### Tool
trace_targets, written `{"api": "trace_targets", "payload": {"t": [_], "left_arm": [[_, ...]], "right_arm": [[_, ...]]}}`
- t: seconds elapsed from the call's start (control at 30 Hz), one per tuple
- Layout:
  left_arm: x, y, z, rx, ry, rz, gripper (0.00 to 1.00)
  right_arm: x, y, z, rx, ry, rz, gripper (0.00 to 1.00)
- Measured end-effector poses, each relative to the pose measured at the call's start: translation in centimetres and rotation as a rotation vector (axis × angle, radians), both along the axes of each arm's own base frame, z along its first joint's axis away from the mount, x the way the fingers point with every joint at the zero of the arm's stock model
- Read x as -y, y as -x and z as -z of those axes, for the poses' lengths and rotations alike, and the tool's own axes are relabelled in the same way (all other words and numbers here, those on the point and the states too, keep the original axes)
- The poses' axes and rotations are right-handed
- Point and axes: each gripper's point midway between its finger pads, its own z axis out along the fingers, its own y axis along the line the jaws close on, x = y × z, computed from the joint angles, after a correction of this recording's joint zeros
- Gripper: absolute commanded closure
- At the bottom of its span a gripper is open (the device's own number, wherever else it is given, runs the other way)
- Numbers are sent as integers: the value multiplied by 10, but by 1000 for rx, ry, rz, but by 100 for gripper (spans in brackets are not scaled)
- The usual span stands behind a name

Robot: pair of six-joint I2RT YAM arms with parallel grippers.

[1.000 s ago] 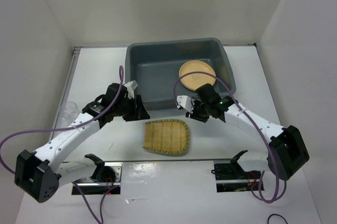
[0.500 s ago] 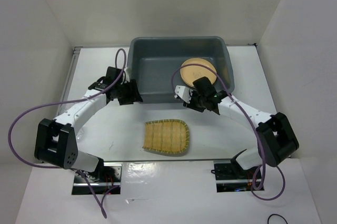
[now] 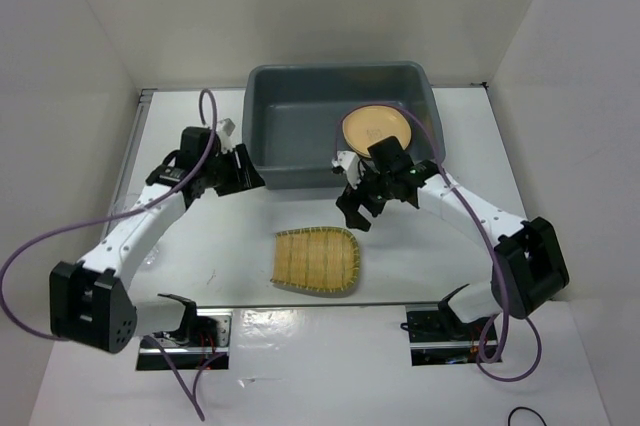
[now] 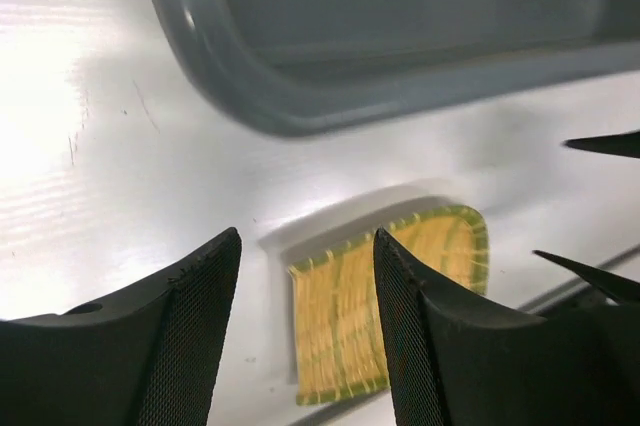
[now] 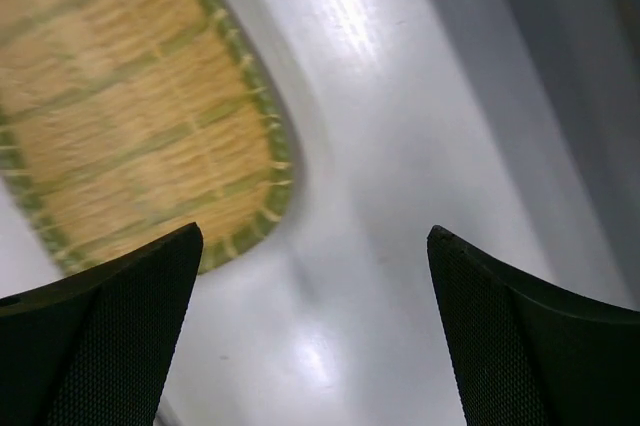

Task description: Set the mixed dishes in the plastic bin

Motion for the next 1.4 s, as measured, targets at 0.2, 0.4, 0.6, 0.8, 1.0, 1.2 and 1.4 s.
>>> {"api": "trace_targets", "payload": {"t": [0.2, 0.4, 0.6, 0.8, 1.0, 1.2, 1.4], "left_arm": [[11, 19, -24, 63, 134, 13, 39], [36, 13, 26, -100, 166, 77, 41], [44, 3, 76, -257, 132, 96, 41], [49, -19, 70, -220, 128, 111, 41], [50, -22, 70, -215, 129, 113, 41], [47, -12, 58, -214, 128, 111, 41], [40, 13, 5, -85, 157, 121, 41]], "right_arm": [[-19, 34, -11, -215, -146, 59, 11], [-25, 56, -4, -403, -202, 169, 15], [-25, 55, 15, -526, -191, 363, 15], [-13, 58, 36, -579, -139, 536, 13], [-11, 57, 52, -611, -113, 590, 11], [-18, 62, 73, -691, -92, 568, 21], [-29, 64, 80, -721, -115, 509, 58]]}}
